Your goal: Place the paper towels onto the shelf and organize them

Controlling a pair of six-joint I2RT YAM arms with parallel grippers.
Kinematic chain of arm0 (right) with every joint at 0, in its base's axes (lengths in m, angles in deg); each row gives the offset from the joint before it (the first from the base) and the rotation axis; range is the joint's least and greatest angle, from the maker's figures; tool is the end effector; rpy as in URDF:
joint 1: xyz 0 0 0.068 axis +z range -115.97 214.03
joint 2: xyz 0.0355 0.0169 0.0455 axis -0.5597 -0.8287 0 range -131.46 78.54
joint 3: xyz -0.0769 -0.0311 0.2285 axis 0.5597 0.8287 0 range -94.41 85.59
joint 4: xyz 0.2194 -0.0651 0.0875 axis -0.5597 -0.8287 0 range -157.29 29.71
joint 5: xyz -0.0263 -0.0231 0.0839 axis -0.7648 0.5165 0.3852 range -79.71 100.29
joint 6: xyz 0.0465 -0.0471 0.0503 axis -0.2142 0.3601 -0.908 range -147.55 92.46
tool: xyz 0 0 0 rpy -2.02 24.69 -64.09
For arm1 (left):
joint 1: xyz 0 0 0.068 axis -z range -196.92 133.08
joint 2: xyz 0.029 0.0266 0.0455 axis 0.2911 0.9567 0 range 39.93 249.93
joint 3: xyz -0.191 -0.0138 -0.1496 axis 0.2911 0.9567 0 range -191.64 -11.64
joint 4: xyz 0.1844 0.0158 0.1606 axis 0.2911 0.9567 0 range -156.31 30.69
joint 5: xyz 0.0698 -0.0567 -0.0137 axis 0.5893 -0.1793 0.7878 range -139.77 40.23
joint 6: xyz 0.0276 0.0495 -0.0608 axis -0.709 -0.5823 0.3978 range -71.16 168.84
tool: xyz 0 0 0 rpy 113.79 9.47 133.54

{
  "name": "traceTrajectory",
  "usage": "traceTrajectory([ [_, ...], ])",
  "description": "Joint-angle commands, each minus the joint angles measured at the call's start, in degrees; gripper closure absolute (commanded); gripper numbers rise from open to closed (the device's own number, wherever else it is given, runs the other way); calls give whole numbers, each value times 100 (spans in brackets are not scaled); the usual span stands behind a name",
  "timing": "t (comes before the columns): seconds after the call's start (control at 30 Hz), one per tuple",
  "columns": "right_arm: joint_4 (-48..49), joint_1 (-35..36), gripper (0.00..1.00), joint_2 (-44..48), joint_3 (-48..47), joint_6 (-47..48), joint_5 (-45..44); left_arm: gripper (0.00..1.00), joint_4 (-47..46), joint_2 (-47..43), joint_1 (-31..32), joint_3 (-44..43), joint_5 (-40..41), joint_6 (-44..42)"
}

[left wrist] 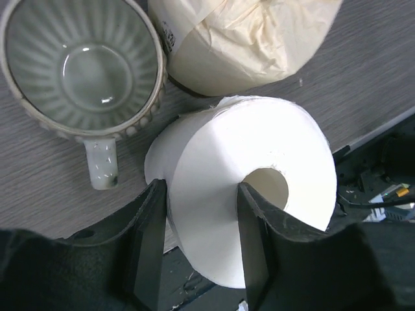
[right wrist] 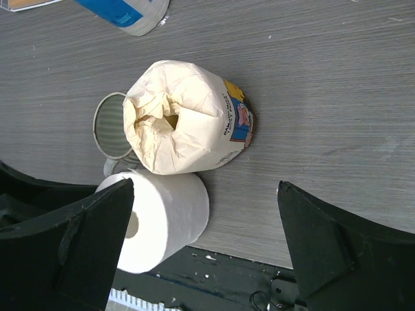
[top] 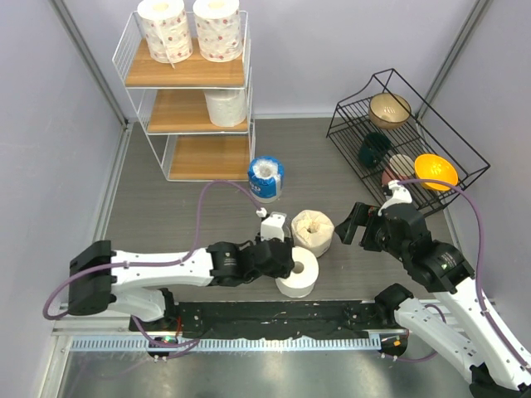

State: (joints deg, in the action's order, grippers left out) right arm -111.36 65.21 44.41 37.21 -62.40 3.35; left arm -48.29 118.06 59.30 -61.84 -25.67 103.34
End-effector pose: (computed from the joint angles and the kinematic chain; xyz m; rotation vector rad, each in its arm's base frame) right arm 0.1324 0.0699 0.2709 0.1407 2.2503 0.5001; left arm 0.0998 -0.2830 0.1872 0.2458 2.3686 -0.6614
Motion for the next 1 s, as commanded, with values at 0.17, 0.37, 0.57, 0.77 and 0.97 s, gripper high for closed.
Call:
traceTrajectory([
  [0.17, 97, 29, 2, -68, -277, -22, -88, 71, 912, -1896, -11, -1000, 1058, -694],
  [0.37, 115, 29, 2, -94, -303, -13, -18, 71, 1433, -3029, -1097, -1107, 1915, -949],
  [0.57, 123, 29, 2, -59, -339, -39, -9, 71, 1265, -2953, -2716, -1589, 1353, -1819],
  [0.77, 80, 20, 2, -33, -382, -74, -18, 71, 879, -2250, -4404, -2441, 369, -2426],
  [0.97, -26, 29, 2, -50, -514, -48, -53, 71, 616, -1661, -5819, -2847, -544, -2471],
])
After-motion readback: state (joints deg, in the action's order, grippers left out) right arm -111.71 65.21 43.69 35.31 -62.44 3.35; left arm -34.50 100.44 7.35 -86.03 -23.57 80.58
